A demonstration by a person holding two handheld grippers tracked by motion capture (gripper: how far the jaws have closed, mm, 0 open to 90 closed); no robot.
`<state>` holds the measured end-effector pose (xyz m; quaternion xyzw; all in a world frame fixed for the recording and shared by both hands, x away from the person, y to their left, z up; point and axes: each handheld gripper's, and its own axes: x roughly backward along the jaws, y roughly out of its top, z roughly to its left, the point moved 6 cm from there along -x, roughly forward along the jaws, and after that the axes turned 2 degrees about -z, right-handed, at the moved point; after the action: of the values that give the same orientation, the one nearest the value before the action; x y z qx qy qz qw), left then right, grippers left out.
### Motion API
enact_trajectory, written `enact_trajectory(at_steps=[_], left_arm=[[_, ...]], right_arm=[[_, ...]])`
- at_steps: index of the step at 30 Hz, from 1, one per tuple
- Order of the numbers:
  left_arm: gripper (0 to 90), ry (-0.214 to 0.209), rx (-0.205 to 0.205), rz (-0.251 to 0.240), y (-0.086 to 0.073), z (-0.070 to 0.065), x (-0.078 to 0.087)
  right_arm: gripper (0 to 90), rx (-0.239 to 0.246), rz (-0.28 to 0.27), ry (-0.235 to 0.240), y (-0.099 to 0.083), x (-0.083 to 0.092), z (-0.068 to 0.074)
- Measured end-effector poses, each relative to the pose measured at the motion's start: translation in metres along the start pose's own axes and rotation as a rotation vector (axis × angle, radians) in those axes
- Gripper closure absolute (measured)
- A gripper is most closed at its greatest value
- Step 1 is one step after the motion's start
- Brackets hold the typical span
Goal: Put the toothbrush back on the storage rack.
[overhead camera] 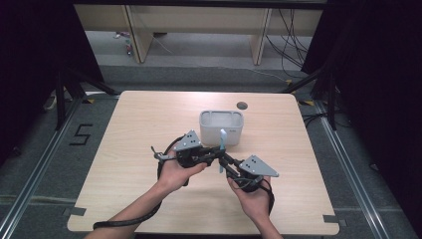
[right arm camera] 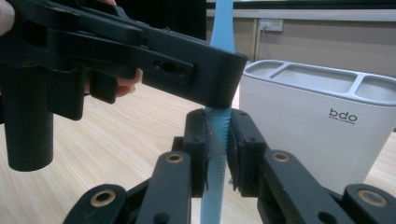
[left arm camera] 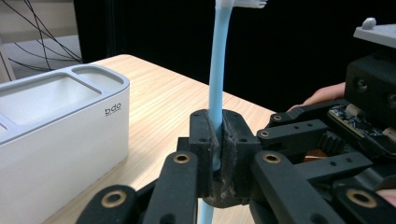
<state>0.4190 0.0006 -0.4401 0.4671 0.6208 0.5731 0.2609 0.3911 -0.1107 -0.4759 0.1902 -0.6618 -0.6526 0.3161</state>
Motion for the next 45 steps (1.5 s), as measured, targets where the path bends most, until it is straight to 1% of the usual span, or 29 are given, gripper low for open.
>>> enact_trajectory(at_steps=[3, 4, 5, 7, 8, 10, 13, 14, 15, 16, 18, 19, 20, 21, 26, 31, 32, 33, 34, 35, 36, 37, 38, 39, 41, 42, 43, 44, 45], left_arm=[[76.7, 0.004, -0.001, 0.0, 0.001, 0.001, 0.001], [74.6, 0.006, 0.002, -0.005, 0.001, 0.001, 0.002], [69.2, 0.012, 0.007, -0.009, 0.002, 0.001, 0.003], [66.2, 0.026, -0.006, -0.009, 0.002, 0.001, 0.006], [63.5, 0.031, -0.015, -0.01, 0.003, 0.001, 0.007], [56.3, 0.043, -0.026, -0.007, 0.002, 0.001, 0.012], [52.2, 0.074, -0.043, -0.004, 0.0, 0.004, 0.021], [50.2, 0.084, -0.043, -0.006, 0.0, 0.006, 0.024], [45.7, 0.107, -0.042, -0.011, -0.002, 0.009, 0.031], [43.6, 0.107, -0.042, -0.011, -0.002, 0.009, 0.031], [42.0, 0.134, -0.047, -0.017, -0.004, 0.013, 0.038], [40.5, 0.151, -0.051, -0.014, -0.006, 0.015, 0.042], [39.1, 0.168, -0.057, -0.012, -0.007, 0.018, 0.046], [37.1, 0.197, -0.061, -0.007, -0.012, 0.023, 0.055], [35.2, 0.244, -0.062, -0.001, -0.022, 0.034, 0.072], [35.2, 0.297, -0.04, -0.012, -0.044, 0.046, 0.094], [35.2, 0.32, -0.031, -0.004, -0.049, 0.048, 0.1], [34.6, 0.352, -0.011, -0.018, -0.058, 0.053, 0.109], [34.4, 0.352, -0.011, -0.018, -0.058, 0.053, 0.109], [34.4, 0.366, 0.003, -0.037, -0.063, 0.056, 0.113], [34.2, 0.39, 0.014, -0.04, -0.067, 0.058, 0.118], [34.0, 0.406, 0.022, -0.047, -0.072, 0.061, 0.122], [33.7, 0.439, 0.034, -0.067, -0.08, 0.065, 0.129], [33.4, 0.439, 0.034, -0.067, -0.08, 0.065, 0.129], [33.2, 0.473, 0.019, -0.076, -0.086, 0.07, 0.135], [33.0, 0.485, 0.02, -0.086, -0.088, 0.072, 0.137], [33.0, 0.491, 0.016, -0.094, -0.09, 0.073, 0.139], [33.0, 0.502, 0.01, -0.098, -0.091, 0.075, 0.141], [33.0, 0.509, -0.006, -0.101, -0.093, 0.076, 0.142]], right_arm=[[79.1, 0.014, -0.001, -0.017, 0.0, 0.0, -0.003], [79.1, -0.014, 0.005, -0.013, -0.001, 0.0, -0.002], [79.2, -0.012, 0.01, -0.02, -0.001, 0.001, -0.004], [79.1, 0.01, 0.004, -0.037, 0.0, 0.002, -0.007], [79.2, -0.016, 0.011, -0.027, 0.0, 0.002, -0.006], [79.2, 0.005, -0.005, -0.039, 0.003, 0.003, -0.011], [79.2, -0.006, 0.002, -0.053, 0.004, 0.005, -0.013], [79.1, -0.026, -0.005, -0.05, 0.004, 0.005, -0.012], [79.1, -0.014, -0.012, -0.056, 0.006, 0.006, -0.015], [79.1, -0.014, -0.012, -0.056, 0.006, 0.006, -0.015], [79.1, -0.003, -0.02, -0.061, 0.007, 0.006, -0.018], [79.1, -0.017, -0.019, -0.054, 0.007, 0.007, -0.018], [79.1, 0.003, -0.021, -0.07, 0.008, 0.008, -0.021], [79.2, -0.033, -0.013, -0.064, 0.009, 0.009, -0.019], [79.1, -0.029, -0.026, -0.077, 0.009, 0.01, -0.023], [79.1, -0.028, -0.029, -0.065, 0.007, 0.01, -0.022], [79.1, -0.004, -0.025, -0.076, 0.006, 0.01, -0.024], [79.1, -0.014, -0.026, -0.077, 0.005, 0.011, -0.023], [79.1, -0.014, -0.026, -0.077, 0.005, 0.011, -0.023], [79.1, -0.037, -0.017, -0.068, 0.004, 0.011, -0.022], [79.1, -0.026, -0.022, -0.067, 0.005, 0.011, -0.023], [79.1, -0.042, -0.011, -0.061, 0.004, 0.012, -0.022], [79.1, -0.006, -0.038, -0.079, 0.006, 0.012, -0.026], [79.1, -0.006, -0.038, -0.079, 0.006, 0.012, -0.026], [79.1, -0.038, -0.023, -0.073, 0.006, 0.013, -0.025], [79.1, -0.017, -0.04, -0.082, 0.007, 0.013, -0.028], [79.1, -0.025, -0.018, -0.079, 0.007, 0.014, -0.028], [79.1, -0.021, -0.033, -0.085, 0.009, 0.014, -0.029], [79.1, -0.042, -0.022, -0.079, 0.009, 0.015, -0.028]])
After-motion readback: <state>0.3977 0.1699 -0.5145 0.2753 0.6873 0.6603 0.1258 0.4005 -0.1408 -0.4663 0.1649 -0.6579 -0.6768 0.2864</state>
